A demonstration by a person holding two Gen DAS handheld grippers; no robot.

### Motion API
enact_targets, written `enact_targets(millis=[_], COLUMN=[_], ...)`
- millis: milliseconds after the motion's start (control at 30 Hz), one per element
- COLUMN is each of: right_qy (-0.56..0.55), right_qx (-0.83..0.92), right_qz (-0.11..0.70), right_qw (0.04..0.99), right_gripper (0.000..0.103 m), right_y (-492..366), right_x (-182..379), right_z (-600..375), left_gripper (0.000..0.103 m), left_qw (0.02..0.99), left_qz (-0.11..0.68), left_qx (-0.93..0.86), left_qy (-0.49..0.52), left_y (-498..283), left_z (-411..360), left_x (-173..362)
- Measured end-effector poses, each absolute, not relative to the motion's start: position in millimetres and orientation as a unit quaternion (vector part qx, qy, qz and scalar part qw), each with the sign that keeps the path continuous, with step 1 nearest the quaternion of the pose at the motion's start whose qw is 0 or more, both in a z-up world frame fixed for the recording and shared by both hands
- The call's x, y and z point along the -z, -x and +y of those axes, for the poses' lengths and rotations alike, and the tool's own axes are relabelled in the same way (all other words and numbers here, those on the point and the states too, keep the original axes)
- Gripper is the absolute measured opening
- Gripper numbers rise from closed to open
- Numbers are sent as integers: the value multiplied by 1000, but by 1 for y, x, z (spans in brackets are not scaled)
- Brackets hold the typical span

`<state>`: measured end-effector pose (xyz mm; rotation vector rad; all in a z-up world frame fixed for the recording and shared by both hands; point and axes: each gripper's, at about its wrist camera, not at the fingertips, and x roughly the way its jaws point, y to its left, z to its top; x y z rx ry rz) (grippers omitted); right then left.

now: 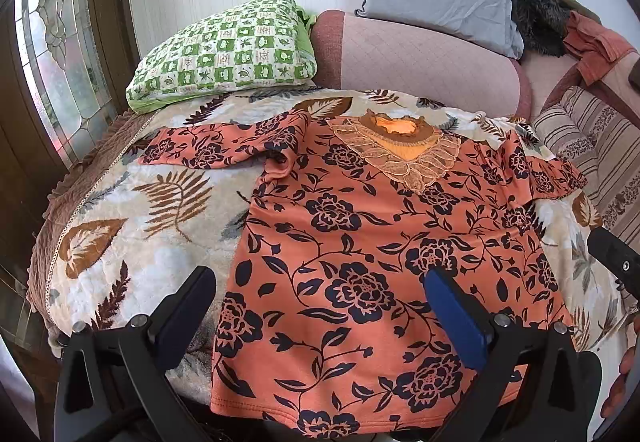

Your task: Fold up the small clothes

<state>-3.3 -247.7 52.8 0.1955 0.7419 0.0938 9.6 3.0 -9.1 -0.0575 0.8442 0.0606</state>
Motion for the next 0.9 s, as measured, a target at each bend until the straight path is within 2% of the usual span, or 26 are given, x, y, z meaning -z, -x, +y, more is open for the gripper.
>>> enact_targets(millis=[900], right_qy=[-95], right_qx=[-47], right_qz=[361], right_qw=[927], right_gripper=[103], right_y=[3], right_x=[-53], right_z=[-245], left_gripper=[103], left_qw=[913], left_qz=[407], left_qx=[-28], left_qy=[25], left_y=[-8], left_z=[1], left_x=[8])
